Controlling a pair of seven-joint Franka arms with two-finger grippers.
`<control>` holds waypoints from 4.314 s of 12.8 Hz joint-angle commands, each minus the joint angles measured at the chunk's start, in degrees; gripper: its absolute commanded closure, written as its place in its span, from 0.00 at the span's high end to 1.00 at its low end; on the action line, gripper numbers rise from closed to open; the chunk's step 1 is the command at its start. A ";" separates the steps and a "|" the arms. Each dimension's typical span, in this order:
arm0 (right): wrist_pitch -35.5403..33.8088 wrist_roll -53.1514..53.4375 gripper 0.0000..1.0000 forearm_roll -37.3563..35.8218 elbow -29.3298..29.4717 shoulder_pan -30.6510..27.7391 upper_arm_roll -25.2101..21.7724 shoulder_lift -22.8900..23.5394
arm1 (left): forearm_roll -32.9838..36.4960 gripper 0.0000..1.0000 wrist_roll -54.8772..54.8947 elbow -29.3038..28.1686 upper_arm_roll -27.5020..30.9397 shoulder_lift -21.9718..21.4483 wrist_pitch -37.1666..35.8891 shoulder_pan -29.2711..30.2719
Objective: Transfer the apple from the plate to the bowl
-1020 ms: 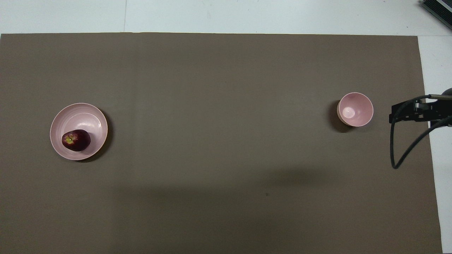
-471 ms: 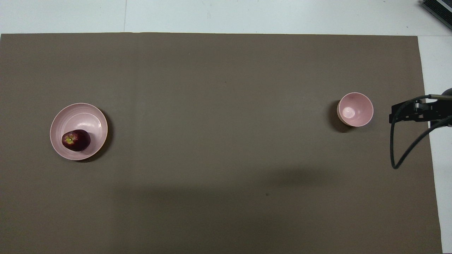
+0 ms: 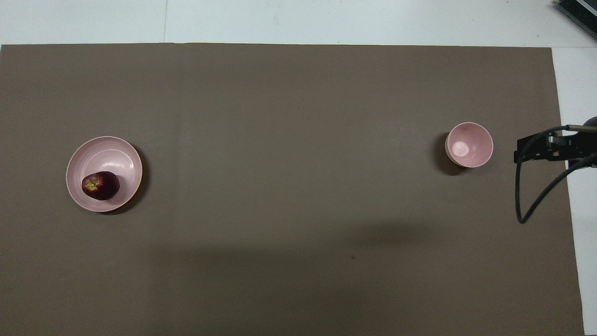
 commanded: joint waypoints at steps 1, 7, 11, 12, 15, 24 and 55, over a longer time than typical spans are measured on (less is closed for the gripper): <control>-0.25 -1.55 1.00 0.67 0.67 -0.44 0.12 0.30 | 0.52 1.00 -0.41 -0.31 -0.18 -0.66 -0.59 0.22; -0.25 -1.55 1.00 0.67 0.67 -0.44 0.12 0.30 | 0.52 1.00 -0.32 -0.31 -0.80 -0.66 -0.85 -0.05; -0.25 -1.55 1.00 0.67 0.67 -0.44 0.12 0.30 | 0.52 1.00 -0.50 -0.31 -0.89 -0.75 -1.11 -0.14; -0.25 -1.55 1.00 0.67 0.67 -0.44 0.12 0.30 | 0.52 1.00 -0.59 -0.39 -0.89 -0.75 -1.11 -0.14; -0.25 -1.55 1.00 0.67 0.67 -0.44 0.12 0.30 | 0.52 1.00 -0.59 -1.35 -0.89 -1.27 -0.50 -0.14; -0.25 -1.55 1.00 0.67 0.67 -0.44 0.12 0.30 | 0.34 1.00 -0.15 -9.43 -0.54 -5.40 6.16 0.30; 6.06 43.86 1.00 30.79 -6.96 3.25 0.64 7.94 | -9.33 1.00 3.63 -51.98 -0.10 2.41 61.72 5.75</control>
